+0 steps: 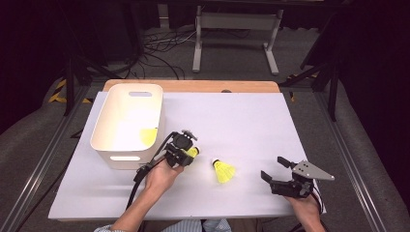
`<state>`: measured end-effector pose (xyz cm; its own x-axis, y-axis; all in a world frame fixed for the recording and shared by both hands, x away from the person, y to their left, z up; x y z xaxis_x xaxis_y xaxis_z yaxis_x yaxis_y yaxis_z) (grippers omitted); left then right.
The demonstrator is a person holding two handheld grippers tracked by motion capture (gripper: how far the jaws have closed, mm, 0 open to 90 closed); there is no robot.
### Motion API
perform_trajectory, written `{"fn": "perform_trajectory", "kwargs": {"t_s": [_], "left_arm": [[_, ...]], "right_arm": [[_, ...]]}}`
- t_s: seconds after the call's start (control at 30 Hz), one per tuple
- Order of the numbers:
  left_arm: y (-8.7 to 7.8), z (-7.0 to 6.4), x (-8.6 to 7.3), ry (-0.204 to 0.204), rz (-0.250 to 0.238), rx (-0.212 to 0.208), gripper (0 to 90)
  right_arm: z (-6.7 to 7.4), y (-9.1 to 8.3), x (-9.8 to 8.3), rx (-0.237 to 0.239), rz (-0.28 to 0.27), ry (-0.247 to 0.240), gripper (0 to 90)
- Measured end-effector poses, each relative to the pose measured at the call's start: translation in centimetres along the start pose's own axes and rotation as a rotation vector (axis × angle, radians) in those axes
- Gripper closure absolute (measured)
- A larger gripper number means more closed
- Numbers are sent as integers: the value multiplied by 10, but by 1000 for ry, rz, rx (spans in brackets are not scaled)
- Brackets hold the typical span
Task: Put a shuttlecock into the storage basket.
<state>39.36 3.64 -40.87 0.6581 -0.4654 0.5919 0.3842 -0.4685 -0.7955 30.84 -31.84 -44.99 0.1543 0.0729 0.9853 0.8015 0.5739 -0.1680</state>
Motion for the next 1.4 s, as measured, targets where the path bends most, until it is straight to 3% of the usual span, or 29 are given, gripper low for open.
{"fn": "perform_trajectory", "kwargs": {"t_s": [1.4], "left_arm": [[-20, -6, 22, 39, -31, 21, 880]], "right_arm": [[1, 0, 0, 4, 3, -6, 143]]}}
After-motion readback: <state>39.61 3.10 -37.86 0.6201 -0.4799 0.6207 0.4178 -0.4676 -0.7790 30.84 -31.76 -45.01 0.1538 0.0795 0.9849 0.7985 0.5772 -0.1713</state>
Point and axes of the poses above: each handheld gripper's, and its own axes: y roughly forward along the jaws, x roughly out of its top, z roughly to its left, the point moved 1 cm from there along y, roughly forward along the jaws, and after that the axes turned 12 degrees about -z, right-handed, at the moved point
